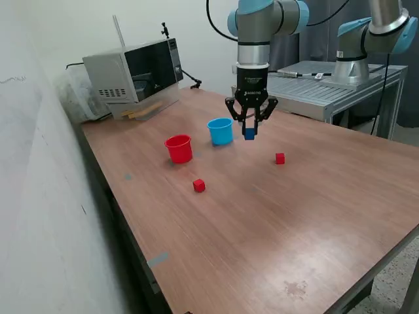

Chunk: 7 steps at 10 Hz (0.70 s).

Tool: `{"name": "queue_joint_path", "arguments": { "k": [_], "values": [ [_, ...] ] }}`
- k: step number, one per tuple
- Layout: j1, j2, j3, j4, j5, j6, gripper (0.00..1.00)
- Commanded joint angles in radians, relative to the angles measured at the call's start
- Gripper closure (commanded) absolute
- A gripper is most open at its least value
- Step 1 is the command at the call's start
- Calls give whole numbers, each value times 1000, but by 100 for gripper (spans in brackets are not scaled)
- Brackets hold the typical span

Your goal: Place red objects in the red bin, and blue objects in the blue bin.

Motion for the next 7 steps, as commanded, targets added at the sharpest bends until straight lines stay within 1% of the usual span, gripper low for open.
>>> {"name": "queue_joint_path", "arguments": {
  "k": [1,2,4,6,7],
  "values": [
    [-82,-131,147,1,-1,57,100],
    [-127,-131,152,1,-1,89,100],
    [-226,-125,132,3,1,146,100],
    [-302,-96,101,24,1,154,100],
    [-335,-75,75,80,2,154,100]
  ]
}}
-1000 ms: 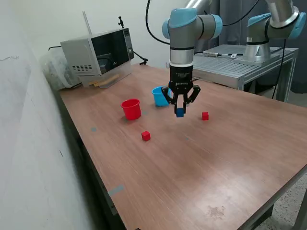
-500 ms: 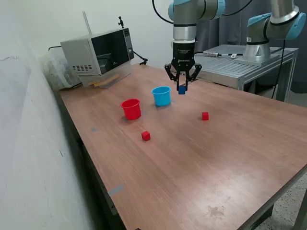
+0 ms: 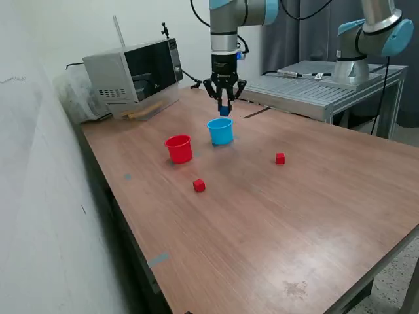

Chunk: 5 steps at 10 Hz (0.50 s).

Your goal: Place red objects in the red bin, and blue objects in the blue bin.

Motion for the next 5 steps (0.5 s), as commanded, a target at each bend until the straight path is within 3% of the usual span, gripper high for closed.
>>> {"name": "queue_joint_path", "arguments": {
  "k": [1,5],
  "values": [
    [-135,45,-43,75,2,18,100],
    [-174,44,-19,75,-1,12,100]
  ]
}}
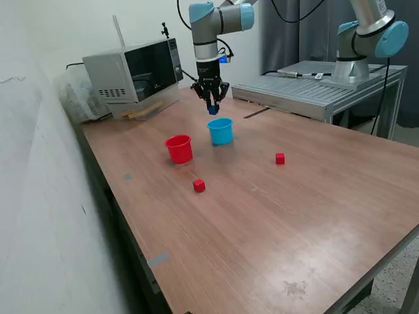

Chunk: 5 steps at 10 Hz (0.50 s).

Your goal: Place red objects in the red bin, and blue objects in the blue bin.

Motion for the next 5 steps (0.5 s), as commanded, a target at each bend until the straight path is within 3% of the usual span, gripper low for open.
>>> {"name": "queue_joint_path", "arguments": {
  "k": [1,5],
  "values": [
    [-33,3,8,8,-1,-2,100],
    [-31,2,17,10,-1,-11,100]
  ]
}}
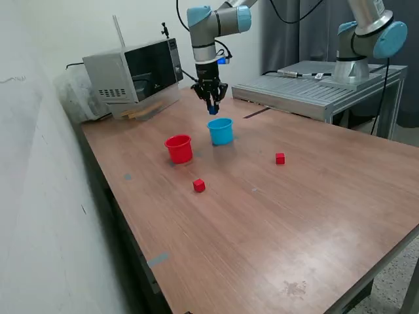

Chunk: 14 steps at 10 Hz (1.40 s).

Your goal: Place red objects in the red bin, and blue objects in the blue bin.

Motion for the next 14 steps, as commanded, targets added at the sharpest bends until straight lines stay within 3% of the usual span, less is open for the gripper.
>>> {"name": "queue_joint_path", "arguments": {
  "k": [1,2,5,7,10,11,12,13,14],
  "values": [
    [-2,-3,12,2,-2,-8,100],
    [-2,-4,15,1,-14,-5,0],
    [9,-19,27,-1,-17,7,0],
    [69,-71,85,-1,-12,-7,0],
    [220,-119,154,-16,0,-14,0],
    [268,-124,159,-16,11,-46,0],
    [306,-127,160,-17,62,-68,0],
    [336,-148,170,-22,90,-73,0],
    [372,-174,215,-101,113,-73,0]
  ]
}}
